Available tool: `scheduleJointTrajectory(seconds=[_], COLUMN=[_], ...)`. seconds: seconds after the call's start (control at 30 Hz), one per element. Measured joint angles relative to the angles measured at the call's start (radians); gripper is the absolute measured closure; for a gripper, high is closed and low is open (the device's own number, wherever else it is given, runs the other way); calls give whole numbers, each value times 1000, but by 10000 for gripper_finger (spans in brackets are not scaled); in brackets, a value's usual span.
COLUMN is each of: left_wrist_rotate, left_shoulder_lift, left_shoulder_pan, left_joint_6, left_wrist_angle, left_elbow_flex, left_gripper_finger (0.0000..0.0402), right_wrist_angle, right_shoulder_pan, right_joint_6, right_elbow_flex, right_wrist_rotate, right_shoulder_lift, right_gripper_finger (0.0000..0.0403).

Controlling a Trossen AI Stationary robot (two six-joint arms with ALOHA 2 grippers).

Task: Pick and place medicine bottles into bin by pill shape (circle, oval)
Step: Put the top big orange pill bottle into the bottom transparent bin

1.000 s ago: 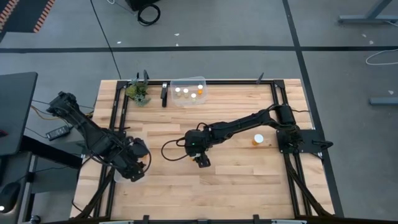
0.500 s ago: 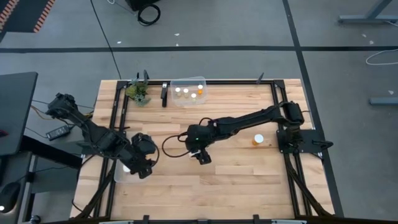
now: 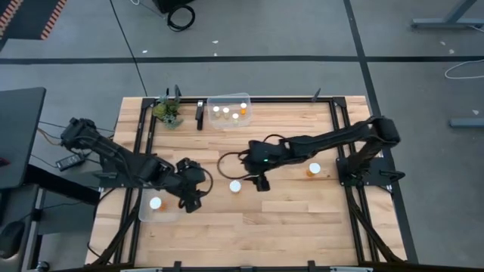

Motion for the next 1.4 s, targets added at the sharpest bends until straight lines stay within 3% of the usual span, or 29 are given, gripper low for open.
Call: scheduleJointTrajectory(seconds=[0.47,0.8,1.0,1.4], left_wrist_rotate=[158,199,208,214], left_shoulder_lift=[115,195,310,497], left_shoulder_pan=[189,250,248,272], left_joint_6=[122,156,233,421], left_wrist_angle=[160,232,123,-73], left_elbow_flex=[0,19,155,411], left_gripper_finger=[177,177,168,78], right_wrist_angle=[186,206,205,228], right_shoulder_pan=[3,2,0,1], right_joint_6=[77,100,101,110], right_elbow_flex=[-428,-594,-649,-707], right_wrist_rotate=[86,135,167,198], right_shoulder_lift=[-380,-613,-678,-709], right_gripper_finger=[102,102,102,102])
